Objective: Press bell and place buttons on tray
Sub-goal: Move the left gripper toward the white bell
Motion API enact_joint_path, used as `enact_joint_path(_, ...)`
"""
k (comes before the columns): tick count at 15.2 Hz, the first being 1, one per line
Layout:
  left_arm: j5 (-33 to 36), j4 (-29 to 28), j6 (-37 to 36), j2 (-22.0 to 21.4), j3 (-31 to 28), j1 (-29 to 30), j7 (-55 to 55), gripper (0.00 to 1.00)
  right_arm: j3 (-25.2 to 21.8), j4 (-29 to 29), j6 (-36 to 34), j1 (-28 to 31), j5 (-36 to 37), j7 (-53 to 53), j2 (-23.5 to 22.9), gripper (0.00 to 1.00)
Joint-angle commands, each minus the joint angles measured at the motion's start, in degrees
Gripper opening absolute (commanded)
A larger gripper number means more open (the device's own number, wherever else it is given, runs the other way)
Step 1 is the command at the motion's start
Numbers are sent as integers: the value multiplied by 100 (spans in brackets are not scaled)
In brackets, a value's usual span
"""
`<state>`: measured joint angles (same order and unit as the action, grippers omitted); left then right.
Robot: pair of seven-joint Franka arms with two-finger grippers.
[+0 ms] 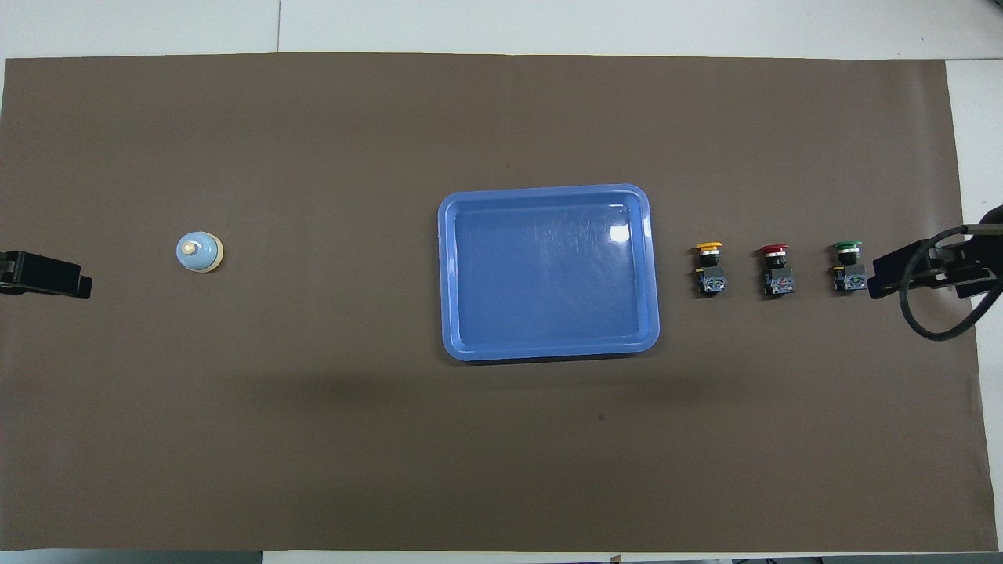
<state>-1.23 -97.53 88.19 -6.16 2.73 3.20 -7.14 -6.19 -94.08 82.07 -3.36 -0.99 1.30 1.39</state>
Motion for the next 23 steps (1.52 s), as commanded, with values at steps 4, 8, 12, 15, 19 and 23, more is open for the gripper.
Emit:
enact_joint_path(4, 0, -11, -83, -78, -53, -38, -7, 100, 13, -49, -33, 46, -77, 98, 80, 100)
enact_joint_path(8, 0, -291, 75, -209, -53, -12, -33, 100, 22, -49, -33, 38, -77, 98, 80, 100)
enact_joint_path(12, -9, -811, 805, -316, -45, 32, -68, 32, 13, -49, -33, 46, -77, 98, 72, 100)
enact_joint_path(15, -18, -820, 1094, 70, -53, 67, -25, 0, 22, -49, -33, 46, -77, 98, 72, 100)
enact_joint_path(19, -26, -917, 1911, 745, -53, 67, 151, 0, 22, -49, -33, 46, -77, 98, 80, 100)
enact_joint_path(23, -18, -925, 2711, 1555, -62, 58, 160, 0, 13, -49, -33, 38, -77, 98, 72, 100)
